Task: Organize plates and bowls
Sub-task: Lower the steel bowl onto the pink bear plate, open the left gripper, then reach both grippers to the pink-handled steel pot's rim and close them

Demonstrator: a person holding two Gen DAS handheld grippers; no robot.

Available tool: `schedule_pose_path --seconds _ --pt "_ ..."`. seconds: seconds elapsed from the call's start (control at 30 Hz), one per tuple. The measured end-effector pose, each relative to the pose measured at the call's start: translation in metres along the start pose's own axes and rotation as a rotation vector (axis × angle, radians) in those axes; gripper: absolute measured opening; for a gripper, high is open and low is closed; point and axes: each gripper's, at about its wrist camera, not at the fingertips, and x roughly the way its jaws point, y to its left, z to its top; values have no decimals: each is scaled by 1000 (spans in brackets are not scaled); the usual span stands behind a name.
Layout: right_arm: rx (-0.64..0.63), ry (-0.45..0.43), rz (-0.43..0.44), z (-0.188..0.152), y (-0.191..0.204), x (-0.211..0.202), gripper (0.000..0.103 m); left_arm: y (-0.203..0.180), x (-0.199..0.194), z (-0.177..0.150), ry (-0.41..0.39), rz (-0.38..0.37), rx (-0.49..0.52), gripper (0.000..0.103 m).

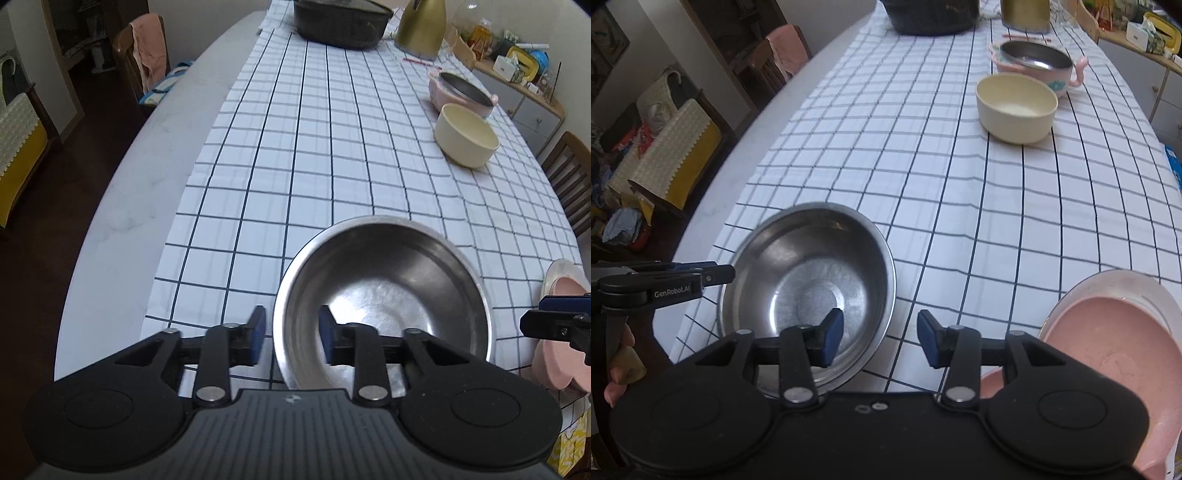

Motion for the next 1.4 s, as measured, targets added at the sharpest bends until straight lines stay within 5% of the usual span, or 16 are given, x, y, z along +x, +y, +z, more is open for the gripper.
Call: schedule_pose_path --seconds 0.07,0.47,0.77,1.4 --pt "-14 -22 2 0 -1 -9 51 -7 -9 -1 -32 -6 -8 58" --pt "-61 -164 9 6 -21 -70 83 -79 -54 15 -156 -46 55 61" --pt "-102 -230 -56 28 -41 -97 98 -130 -64 50 -211 -85 136 65" --pt "112 -322 -218 168 -123 -107 103 -184 -22 217 -290 -151 274 76"
